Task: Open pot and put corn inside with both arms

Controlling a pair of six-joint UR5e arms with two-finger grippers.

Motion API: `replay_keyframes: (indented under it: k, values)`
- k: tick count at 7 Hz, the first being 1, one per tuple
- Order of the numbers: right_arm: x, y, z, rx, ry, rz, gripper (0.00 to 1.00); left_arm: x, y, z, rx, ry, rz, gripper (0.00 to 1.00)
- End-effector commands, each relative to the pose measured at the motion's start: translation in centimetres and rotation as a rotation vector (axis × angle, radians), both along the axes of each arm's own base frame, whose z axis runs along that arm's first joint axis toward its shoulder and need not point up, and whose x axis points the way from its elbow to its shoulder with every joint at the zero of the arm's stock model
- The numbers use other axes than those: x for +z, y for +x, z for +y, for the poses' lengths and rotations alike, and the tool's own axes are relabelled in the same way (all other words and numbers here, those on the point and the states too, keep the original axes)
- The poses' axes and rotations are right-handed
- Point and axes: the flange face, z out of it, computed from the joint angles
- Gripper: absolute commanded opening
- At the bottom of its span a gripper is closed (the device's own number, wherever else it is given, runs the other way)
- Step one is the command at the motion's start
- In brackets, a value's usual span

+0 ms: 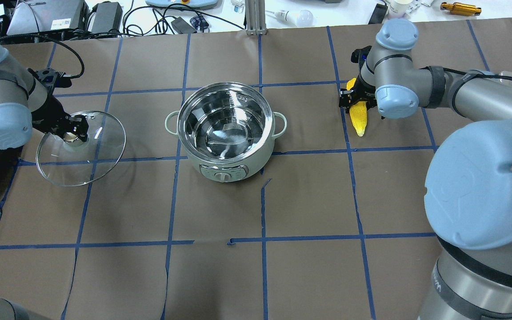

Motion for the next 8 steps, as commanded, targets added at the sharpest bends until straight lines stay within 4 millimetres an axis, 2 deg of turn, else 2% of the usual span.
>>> replay_keyframes:
  k: [1,2,3,4,5,6,7,8]
  values:
    - [3.1,-0.1,-0.8,-0.008,-0.052,0.007,0.0,-0.9,0.5,-0.1,0.02,0.006,0.008,0.21]
    - [7.1,0.1,0.0,-0.009,-0.044,0.005,0.0,-1.3,0.3,-0.1,0.022,0.007,0.028,0.21]
    - [12.2,0.7,1.7,-0.008,-0.045,0.005,0.0,-1.6,0.1,-0.1,0.017,0.005,0.051,0.21]
    - [15.9,3.6,3.8,-0.057,-0.039,-0.006,0.0,-1.9,0.1,-0.1,0.01,0.012,0.05,0.21]
    - [18.2,9.9,5.1,-0.075,-0.066,0.011,0.0,-2.2,0.2,-0.1,0.01,0.022,0.041,0.36]
    - [20.3,16.5,6.3,-0.101,-0.094,0.016,0.0,-2.2,0.3,0.0,0.009,0.024,0.037,0.47]
    - [22.1,21.0,7.2,-0.111,-0.104,-0.005,0.0,-2.2,0.4,0.0,0.011,0.028,0.027,0.58]
    - [22.2,25.8,7.3,-0.054,-0.111,-0.013,0.0,-2.6,0.3,0.3,0.014,0.036,0.031,0.61]
